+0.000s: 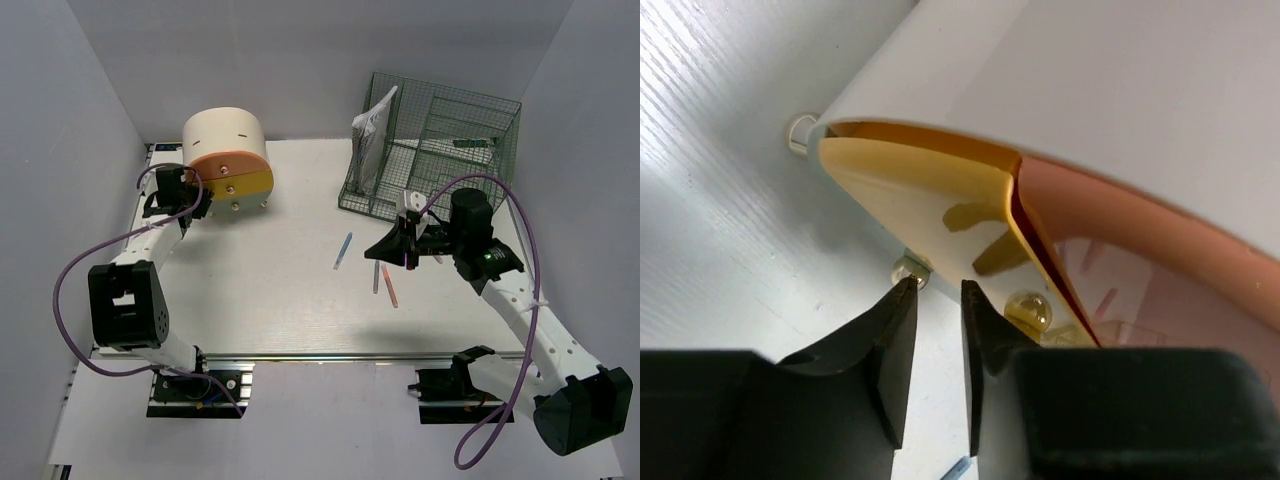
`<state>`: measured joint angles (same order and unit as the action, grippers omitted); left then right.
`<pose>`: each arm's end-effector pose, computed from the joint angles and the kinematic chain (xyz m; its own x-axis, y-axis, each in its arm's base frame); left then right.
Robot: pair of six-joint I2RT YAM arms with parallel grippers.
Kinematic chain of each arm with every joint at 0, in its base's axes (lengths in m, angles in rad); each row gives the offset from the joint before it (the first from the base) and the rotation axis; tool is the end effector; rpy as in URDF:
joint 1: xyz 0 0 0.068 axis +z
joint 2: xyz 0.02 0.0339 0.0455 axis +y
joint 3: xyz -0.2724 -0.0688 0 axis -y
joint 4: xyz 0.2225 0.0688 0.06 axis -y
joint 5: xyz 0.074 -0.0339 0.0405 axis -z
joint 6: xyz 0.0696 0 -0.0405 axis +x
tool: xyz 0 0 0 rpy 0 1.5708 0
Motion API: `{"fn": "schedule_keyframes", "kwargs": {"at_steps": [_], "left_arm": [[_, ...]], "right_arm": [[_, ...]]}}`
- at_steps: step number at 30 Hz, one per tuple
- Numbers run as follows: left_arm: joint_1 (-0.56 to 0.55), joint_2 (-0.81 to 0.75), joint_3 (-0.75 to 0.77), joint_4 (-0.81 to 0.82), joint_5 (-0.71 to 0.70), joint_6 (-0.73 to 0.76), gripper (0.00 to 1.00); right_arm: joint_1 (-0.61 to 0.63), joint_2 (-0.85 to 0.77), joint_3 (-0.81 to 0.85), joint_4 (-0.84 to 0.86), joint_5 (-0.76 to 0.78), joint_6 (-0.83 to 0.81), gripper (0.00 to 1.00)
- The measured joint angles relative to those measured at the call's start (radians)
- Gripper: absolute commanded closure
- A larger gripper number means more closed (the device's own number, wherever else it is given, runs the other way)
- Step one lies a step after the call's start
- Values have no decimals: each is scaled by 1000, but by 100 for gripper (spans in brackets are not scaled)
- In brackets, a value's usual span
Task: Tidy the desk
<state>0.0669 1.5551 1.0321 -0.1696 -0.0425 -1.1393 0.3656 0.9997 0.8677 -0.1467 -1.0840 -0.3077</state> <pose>0.3479 0.0263 0.2351 -0.1762 -0.9214 -0.3465 -0.6203 0.3772 -0.6877 0.1682 0.1303 0.3436 0.0461 -0.1340 -0.9899 -0.9935 0.0971 -0.0595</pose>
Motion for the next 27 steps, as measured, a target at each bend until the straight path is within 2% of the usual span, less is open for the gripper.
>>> {"fn": "schedule_keyframes", "kwargs": {"at_steps": [4, 9, 12, 13, 17, 27], "left_arm": [[5, 15, 3, 5, 3, -4, 52], [9, 16, 3, 4, 8, -6, 50], [13, 16, 3, 6, 15, -7, 65], [16, 16, 3, 9, 18, -6, 75], [18, -2, -21, 22, 41, -9, 99], [12, -85, -200, 135, 196, 169, 99]], "right_arm": [[-6, 7, 0, -1, 0, -14, 100], [-11, 17, 0, -6, -5, -25, 100], [-13, 25, 0, -11, -10, -34, 100], [-13, 27, 0, -12, -13, -37, 100], [-18, 28, 0, -14, -19, -42, 100], [-22, 28, 0, -16, -22, -45, 100]]}}
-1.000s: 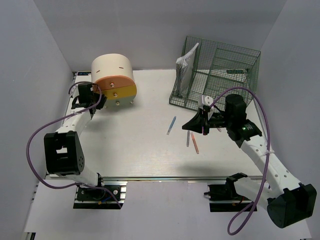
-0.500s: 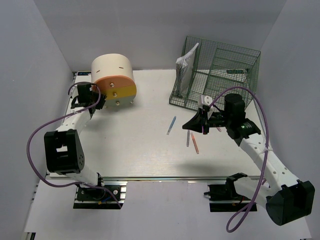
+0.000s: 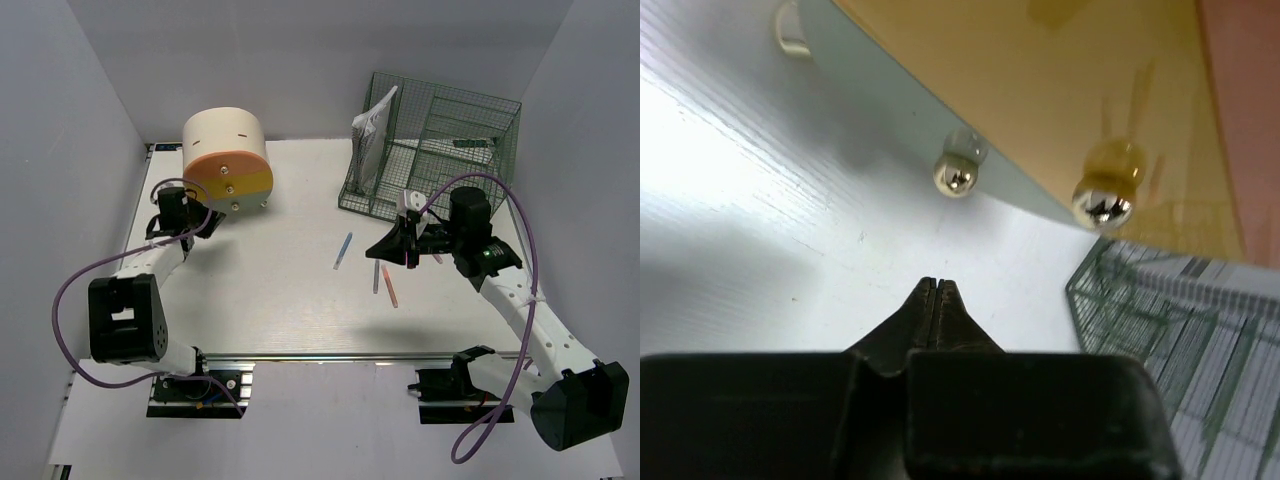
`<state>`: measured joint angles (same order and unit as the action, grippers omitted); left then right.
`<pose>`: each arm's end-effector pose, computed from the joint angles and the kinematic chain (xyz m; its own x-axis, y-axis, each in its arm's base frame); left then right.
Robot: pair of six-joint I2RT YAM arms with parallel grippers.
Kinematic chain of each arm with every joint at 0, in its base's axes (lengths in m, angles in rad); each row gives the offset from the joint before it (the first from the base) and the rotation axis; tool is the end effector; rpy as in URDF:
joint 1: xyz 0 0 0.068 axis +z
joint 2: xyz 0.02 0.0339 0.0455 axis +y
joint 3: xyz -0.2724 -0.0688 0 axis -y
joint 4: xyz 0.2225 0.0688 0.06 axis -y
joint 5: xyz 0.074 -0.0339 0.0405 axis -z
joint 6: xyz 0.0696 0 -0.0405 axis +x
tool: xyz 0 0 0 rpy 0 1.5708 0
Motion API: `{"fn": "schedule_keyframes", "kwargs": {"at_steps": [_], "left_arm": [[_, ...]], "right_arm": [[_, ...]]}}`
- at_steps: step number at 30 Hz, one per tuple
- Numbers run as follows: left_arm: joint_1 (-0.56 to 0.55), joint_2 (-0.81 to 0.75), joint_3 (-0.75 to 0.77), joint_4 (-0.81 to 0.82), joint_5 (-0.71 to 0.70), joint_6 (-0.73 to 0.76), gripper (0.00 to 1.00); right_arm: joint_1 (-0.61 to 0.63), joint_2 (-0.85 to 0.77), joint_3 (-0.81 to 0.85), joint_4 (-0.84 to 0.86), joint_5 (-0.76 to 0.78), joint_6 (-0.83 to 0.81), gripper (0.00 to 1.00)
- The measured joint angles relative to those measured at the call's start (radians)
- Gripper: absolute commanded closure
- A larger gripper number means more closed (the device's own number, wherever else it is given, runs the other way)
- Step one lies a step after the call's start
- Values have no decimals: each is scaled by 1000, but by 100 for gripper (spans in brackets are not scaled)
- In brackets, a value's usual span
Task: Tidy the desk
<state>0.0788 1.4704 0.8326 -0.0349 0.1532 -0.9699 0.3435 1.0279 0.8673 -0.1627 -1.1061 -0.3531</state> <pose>0.3187 0.0145 0.2113 -0.3852 -0.8481 -0.3638 -0.4891 0.5219 -0.6989 0.1751 0.1287 0.3370 0.0475 -0.1476 -0.9879 -0.9939 0.0911 -0.0614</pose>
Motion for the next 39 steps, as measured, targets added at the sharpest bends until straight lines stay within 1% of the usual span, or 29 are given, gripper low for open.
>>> {"fn": "schedule_keyframes", "kwargs": {"at_steps": [5, 6, 8, 9, 11, 12, 16, 21, 26, 31, 39], "left_arm": [[-5, 43, -57, 128, 72, 48, 89], [-8, 63, -64, 156, 84, 49, 85], [-10, 104, -72, 204, 103, 50, 80], [-10, 124, -73, 224, 110, 45, 75], [-11, 162, -74, 266, 120, 38, 71], [-11, 176, -74, 282, 122, 34, 67], [-11, 205, -73, 332, 127, 26, 60], [-11, 211, -73, 382, 129, 19, 57], [-11, 216, -73, 438, 130, 7, 56], [-9, 263, -72, 490, 129, -14, 56], [-9, 293, -72, 530, 122, -37, 55]], "right_arm": [[-3, 0, 0, -3, 0, -9, 100], [-4, 0, 0, -4, 0, -12, 100], [-6, 0, 0, -7, 0, -18, 100], [-8, 0, 0, -8, 0, -21, 100], [-10, 0, 0, -13, 0, -24, 100], [-10, 0, 0, -14, 0, -26, 100], [-10, 0, 0, -21, 0, -34, 100], [-10, 7, 0, -23, 0, -48, 100], [-10, 14, 0, -26, 0, -51, 100], [-10, 14, 0, -32, 0, -56, 100], [-11, 15, 0, -49, 0, -73, 100]]}}
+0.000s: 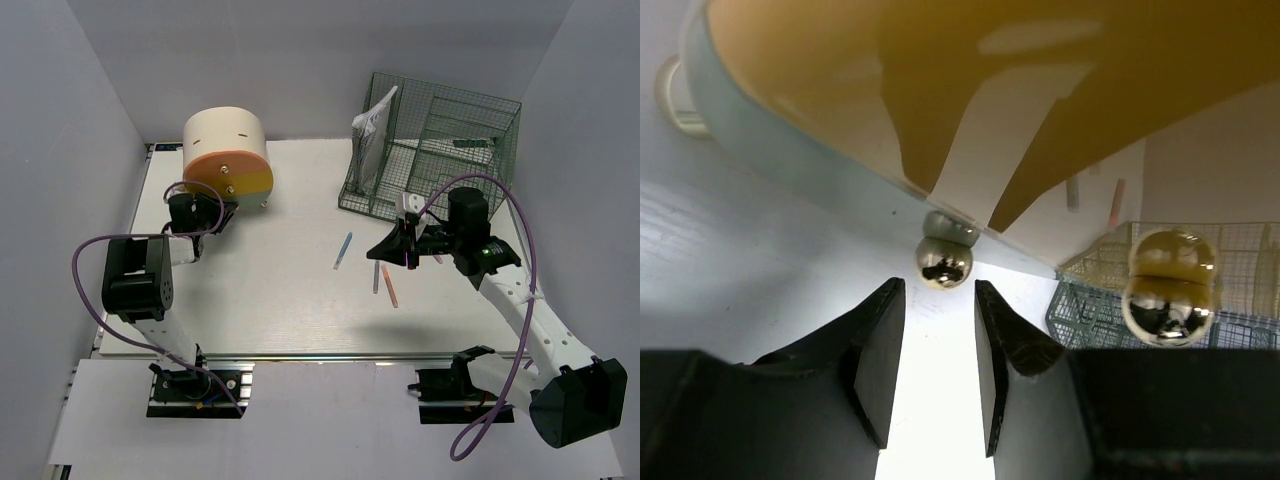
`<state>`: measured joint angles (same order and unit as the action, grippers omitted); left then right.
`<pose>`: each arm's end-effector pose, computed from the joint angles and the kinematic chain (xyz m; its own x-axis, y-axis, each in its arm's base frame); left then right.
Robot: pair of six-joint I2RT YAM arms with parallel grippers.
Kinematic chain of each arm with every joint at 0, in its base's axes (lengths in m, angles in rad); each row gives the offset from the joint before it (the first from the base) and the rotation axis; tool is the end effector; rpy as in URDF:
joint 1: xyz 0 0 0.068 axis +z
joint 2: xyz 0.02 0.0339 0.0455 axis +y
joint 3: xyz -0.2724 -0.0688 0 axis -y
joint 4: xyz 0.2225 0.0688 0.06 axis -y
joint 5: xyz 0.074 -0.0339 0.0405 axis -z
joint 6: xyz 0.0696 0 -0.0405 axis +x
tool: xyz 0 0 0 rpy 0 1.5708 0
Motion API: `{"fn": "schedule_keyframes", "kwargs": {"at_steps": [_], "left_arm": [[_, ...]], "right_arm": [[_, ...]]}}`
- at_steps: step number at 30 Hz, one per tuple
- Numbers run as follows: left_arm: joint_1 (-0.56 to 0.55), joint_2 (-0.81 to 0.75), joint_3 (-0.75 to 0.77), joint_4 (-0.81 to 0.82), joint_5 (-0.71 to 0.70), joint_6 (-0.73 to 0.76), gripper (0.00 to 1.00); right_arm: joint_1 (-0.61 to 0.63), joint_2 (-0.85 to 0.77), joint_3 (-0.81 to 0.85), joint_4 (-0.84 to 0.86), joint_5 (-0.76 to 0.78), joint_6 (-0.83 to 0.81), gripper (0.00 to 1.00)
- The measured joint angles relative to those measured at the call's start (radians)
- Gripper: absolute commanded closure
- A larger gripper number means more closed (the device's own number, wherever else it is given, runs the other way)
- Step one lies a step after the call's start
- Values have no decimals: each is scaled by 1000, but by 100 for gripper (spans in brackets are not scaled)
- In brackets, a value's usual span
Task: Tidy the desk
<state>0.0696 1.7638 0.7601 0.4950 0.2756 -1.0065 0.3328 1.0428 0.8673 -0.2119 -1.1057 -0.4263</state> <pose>0.3659 0.0065 0.1567 -0.4036 -0.8432 -0.3551 -0.3195 0.4936 -0.8089 0.1779 0.1273 0.3293 0.0589 -0.1759 -0.9826 -0.9932 0.0888 -0.0754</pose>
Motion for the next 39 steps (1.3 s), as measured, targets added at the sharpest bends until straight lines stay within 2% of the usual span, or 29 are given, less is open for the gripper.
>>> {"fn": "schedule_keyframes", "kwargs": {"at_steps": [39], "left_arm": [[-2, 84, -60, 247, -19, -103, 56]], "right_arm": [[-6, 7, 0, -26, 3, -27, 100]]}}
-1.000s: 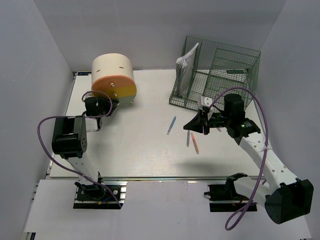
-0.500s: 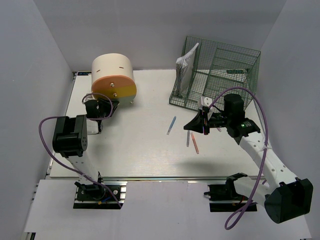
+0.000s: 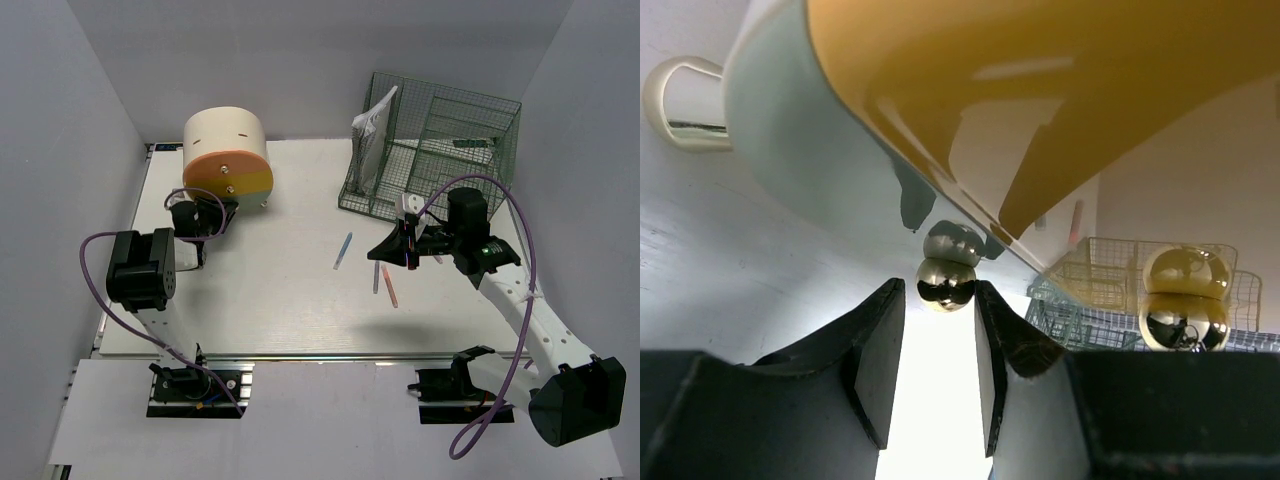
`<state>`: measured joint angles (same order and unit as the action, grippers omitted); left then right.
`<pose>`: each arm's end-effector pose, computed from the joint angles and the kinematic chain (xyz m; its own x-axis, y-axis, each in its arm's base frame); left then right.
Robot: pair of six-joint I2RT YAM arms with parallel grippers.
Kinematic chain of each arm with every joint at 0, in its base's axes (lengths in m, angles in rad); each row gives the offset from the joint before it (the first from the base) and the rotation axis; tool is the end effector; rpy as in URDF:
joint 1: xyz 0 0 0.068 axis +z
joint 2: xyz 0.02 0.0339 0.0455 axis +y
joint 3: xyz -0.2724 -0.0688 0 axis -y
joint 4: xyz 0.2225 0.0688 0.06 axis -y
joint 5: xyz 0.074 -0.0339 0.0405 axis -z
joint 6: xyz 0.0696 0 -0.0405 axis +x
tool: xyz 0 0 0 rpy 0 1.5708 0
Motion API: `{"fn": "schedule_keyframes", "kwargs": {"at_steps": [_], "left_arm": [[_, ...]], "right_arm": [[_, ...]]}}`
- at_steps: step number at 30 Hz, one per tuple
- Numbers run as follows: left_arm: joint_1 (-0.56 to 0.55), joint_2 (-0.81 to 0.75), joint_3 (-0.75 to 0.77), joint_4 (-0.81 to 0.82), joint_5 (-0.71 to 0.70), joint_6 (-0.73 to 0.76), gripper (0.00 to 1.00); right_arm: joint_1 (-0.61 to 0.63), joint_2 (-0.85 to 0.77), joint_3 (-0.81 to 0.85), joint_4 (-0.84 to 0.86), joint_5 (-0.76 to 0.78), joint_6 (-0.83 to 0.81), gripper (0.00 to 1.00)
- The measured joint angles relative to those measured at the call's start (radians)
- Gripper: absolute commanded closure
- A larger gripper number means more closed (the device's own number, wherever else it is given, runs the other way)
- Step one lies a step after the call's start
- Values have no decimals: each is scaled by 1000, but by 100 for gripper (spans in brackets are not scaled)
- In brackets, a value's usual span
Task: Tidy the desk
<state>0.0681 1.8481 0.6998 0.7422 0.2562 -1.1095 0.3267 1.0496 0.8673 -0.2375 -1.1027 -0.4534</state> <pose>0.3707 0.0076 0.1413 -0.3245 -0.8904 -0.3193 -0.2788 0.4126 -0.8672 0.1793 0.1263 0.3254 0.0545 -0.1902 -0.9802 -0.9931 0.0917 -0.0730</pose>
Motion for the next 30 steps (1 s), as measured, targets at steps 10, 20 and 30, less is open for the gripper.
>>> {"fn": "schedule_keyframes", "kwargs": {"at_steps": [10, 20, 30], "left_arm": [[-9, 17, -4, 39, -15, -27, 60], [-11, 25, -28, 92, -28, -48, 85], [-11, -82, -248, 231, -39, -69, 87]], "right_arm": [[0, 0, 0, -1, 0, -4, 100], [0, 3, 0, -8, 0, -18, 100], [0, 7, 0, -18, 0, -26, 100]]}}
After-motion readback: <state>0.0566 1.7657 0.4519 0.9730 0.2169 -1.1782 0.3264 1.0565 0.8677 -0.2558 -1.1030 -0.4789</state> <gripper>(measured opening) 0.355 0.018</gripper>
